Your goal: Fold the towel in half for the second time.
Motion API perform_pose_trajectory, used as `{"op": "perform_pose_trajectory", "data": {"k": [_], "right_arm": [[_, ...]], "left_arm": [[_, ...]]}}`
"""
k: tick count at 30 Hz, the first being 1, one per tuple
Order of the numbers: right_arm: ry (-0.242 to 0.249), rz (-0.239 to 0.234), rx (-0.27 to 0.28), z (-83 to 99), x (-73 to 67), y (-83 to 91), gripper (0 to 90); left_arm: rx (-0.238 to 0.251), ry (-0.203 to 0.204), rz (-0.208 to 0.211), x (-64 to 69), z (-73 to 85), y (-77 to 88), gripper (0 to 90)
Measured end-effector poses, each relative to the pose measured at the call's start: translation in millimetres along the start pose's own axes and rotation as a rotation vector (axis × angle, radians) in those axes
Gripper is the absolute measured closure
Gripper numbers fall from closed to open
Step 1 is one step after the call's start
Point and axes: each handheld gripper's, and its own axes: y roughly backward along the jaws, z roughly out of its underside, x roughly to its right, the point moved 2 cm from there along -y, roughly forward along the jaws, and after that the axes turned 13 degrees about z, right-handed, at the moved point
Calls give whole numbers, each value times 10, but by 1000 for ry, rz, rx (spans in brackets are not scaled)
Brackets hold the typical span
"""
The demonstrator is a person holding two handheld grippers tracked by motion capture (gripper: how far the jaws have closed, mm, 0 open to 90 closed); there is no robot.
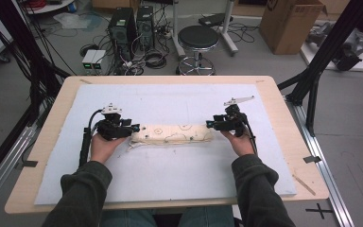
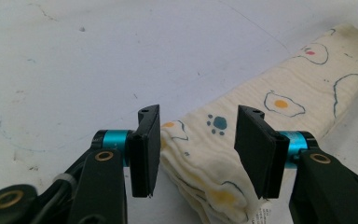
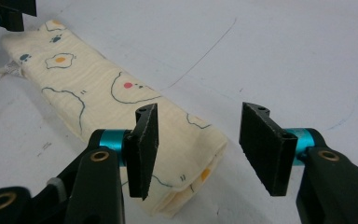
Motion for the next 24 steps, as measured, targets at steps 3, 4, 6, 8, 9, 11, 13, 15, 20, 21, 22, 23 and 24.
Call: {"op": "perform_pose_trajectory", "data": {"k": [3, 4, 6, 8, 9, 11, 13, 15, 20, 21, 22, 23, 24], "right_arm": [[-1, 5, 5, -2, 2, 6, 449], [-2, 3, 4, -2, 2, 11, 446], [2, 6, 10, -2, 7, 16, 440], [-6, 5, 9, -2, 7, 28, 430], [-4, 5, 12, -3, 10, 30, 429], [-6, 1, 12, -3, 10, 39, 424], [-4, 1, 14, -4, 10, 45, 422], [-7, 0, 13, -4, 3, 55, 413], [-8, 3, 20, -8, 2, 69, 392], [-12, 3, 19, -8, -1, 74, 386], [-10, 6, 23, -9, 1, 75, 381], [-9, 6, 23, -9, 1, 77, 375], [-10, 8, 21, -9, -3, 82, 370]], "left_arm": [[4, 4, 2, 5, -1, 5, 498], [5, 4, 2, 7, -1, 6, 496], [1, -2, 3, 7, -2, 15, 491], [5, 2, 4, 13, -3, 16, 487], [5, 3, 6, 15, -3, 18, 485], [3, 2, 6, 19, -2, 25, 482], [6, 4, 3, 19, -4, 30, 476], [8, 3, 8, 22, -6, 38, 471], [14, 3, 10, 32, -9, 53, 454], [14, 4, 10, 34, -10, 57, 450], [16, 7, 10, 39, -10, 59, 444], [16, 7, 10, 42, -10, 64, 437], [16, 3, 10, 41, -11, 68, 431]]}}
